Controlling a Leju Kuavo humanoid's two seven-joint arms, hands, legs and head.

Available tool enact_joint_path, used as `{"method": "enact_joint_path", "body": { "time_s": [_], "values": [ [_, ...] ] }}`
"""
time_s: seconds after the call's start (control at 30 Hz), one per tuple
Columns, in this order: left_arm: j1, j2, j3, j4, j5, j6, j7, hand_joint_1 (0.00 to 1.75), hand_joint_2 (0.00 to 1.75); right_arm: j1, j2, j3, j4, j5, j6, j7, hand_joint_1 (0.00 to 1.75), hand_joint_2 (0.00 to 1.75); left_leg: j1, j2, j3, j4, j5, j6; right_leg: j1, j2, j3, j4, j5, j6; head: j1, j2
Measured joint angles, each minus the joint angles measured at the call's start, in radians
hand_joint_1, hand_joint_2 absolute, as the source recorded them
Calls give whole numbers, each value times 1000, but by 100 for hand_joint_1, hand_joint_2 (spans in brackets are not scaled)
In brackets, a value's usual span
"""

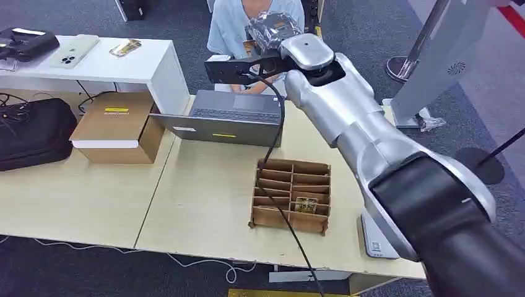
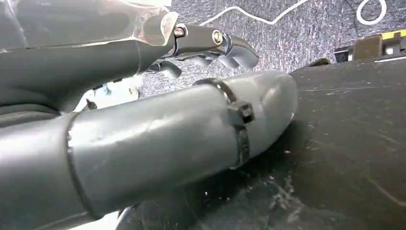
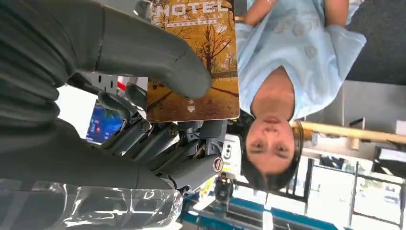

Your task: Pass the card to the sensor for recognition and then transmit it.

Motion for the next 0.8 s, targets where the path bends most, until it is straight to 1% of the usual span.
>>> {"method": "enact_joint_path", "body": {
  "time_s": [0.3,0.43,0.57,0.8],
  "values": [
    [-2,0,-1,0,0,-4,0,0,0,0,13,-2,43,-2,2,11,175,175,0,0,0,0,0,0,0,0,0,0,0,0,-1,0],
    [-2,-1,-2,0,-3,-4,0,0,0,0,13,-11,59,-6,29,62,175,175,0,0,0,0,0,0,0,0,0,0,0,0,0,0],
    [-4,-2,-5,0,-4,-6,0,0,0,1,11,-32,80,-18,33,108,175,175,0,1,0,0,0,0,0,1,0,0,0,0,-1,0],
    [-5,-3,-17,0,-5,-6,0,0,0,8,-7,-81,102,-38,27,148,175,175,0,0,0,0,0,0,0,1,0,0,0,0,-1,0]
  ]
}}
